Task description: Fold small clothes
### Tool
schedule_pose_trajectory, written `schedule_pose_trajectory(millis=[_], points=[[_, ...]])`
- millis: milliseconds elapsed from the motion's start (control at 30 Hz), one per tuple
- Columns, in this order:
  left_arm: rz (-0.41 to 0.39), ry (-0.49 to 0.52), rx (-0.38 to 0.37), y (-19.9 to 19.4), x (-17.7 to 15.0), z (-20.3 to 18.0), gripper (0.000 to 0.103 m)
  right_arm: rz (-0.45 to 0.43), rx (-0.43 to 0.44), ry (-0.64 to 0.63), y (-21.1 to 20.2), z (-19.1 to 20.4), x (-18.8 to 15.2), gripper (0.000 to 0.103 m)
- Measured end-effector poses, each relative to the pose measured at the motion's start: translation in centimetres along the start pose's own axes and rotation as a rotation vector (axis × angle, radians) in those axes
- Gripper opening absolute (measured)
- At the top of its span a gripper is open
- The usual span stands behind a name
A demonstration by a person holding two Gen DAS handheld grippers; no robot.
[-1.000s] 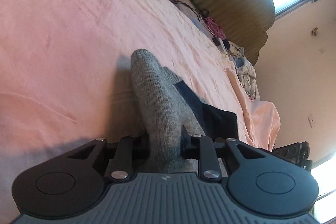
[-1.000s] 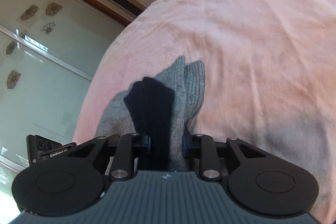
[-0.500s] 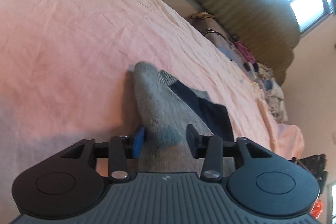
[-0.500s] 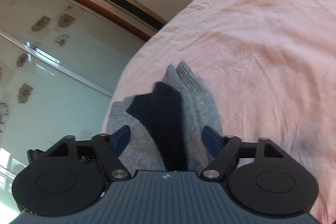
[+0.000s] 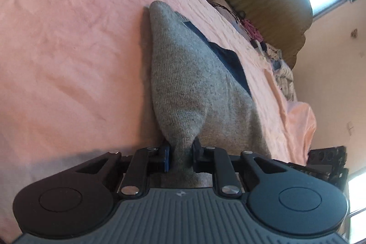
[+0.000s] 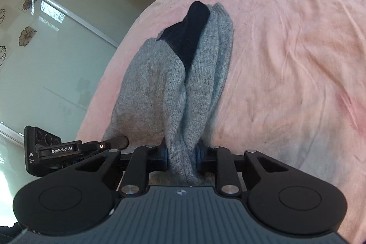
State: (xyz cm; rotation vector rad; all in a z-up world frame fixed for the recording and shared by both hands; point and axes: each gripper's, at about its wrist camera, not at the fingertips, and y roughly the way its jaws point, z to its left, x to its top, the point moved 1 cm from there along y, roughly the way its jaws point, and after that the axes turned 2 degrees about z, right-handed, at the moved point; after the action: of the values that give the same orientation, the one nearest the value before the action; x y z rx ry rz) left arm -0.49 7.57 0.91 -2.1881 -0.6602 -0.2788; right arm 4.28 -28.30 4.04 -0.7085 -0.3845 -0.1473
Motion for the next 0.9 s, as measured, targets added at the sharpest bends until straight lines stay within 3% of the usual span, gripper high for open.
schedule_pose_trajectory(millis=[100,133,200,233,267,300,367,500,567,667,733,767,833,900], points=[[-0.024,0.127,0.083,-1.1,-0.8,-1.4,0.021,0.001,-0.050,-0.017,0.0,0.0,-0.6,0.027],[-0.042,0.161,0.110,-1.6,-0.9,-2.0,0.022,-0.009,-0.024,0.008,-0.3,-0.5,-0.6,0.030],[-0.111,0.218,0.156,-3.1,-1.2,-3.6,0.028,-0.036,-0.015,0.056,-1.5,-1.0,-0.2,0.045],[-0.154,0.244,0.155,-3.8,-1.2,-4.4,0.031,-0.072,-0.031,0.057,-2.3,-0.9,0.2,0.058],[-0.191,0.273,0.147,-4.2,-1.3,-5.1,0.043,-0.115,-0.037,0.047,-3.2,-0.6,0.7,0.067],[-0.224,0.307,0.141,-4.3,-1.4,-6.0,0.065,-0.145,-0.023,0.037,-3.8,-0.4,1.5,0.068],[-0.265,0.411,0.149,-3.8,-2.1,-7.7,0.079,-0.176,-0.002,0.030,-4.1,0.2,3.4,0.068],[-0.276,0.732,0.311,-1.2,-5.1,-11.2,0.079,-0.163,-0.025,0.001,-1.6,1.4,7.1,0.068],[-0.274,0.822,0.352,-1.1,-6.5,-11.5,0.079,-0.127,-0.059,-0.003,0.3,1.7,8.2,0.068],[-0.255,0.834,0.393,-1.7,-7.6,-10.2,0.079,-0.085,-0.107,-0.017,2.3,1.9,8.4,0.068],[-0.230,0.785,0.414,-1.6,-7.8,-9.0,0.079,-0.078,-0.103,-0.043,2.9,2.0,7.9,0.067],[-0.216,0.758,0.422,-1.5,-7.8,-8.2,0.079,-0.081,-0.112,-0.058,3.0,2.1,7.7,0.062],[-0.209,0.744,0.431,-1.1,-7.8,-7.6,0.072,-0.073,-0.136,-0.066,3.4,1.8,7.7,0.049],[-0.180,0.743,0.400,-0.6,-7.8,-7.6,0.060,-0.076,-0.133,-0.049,3.2,1.5,7.8,0.044]])
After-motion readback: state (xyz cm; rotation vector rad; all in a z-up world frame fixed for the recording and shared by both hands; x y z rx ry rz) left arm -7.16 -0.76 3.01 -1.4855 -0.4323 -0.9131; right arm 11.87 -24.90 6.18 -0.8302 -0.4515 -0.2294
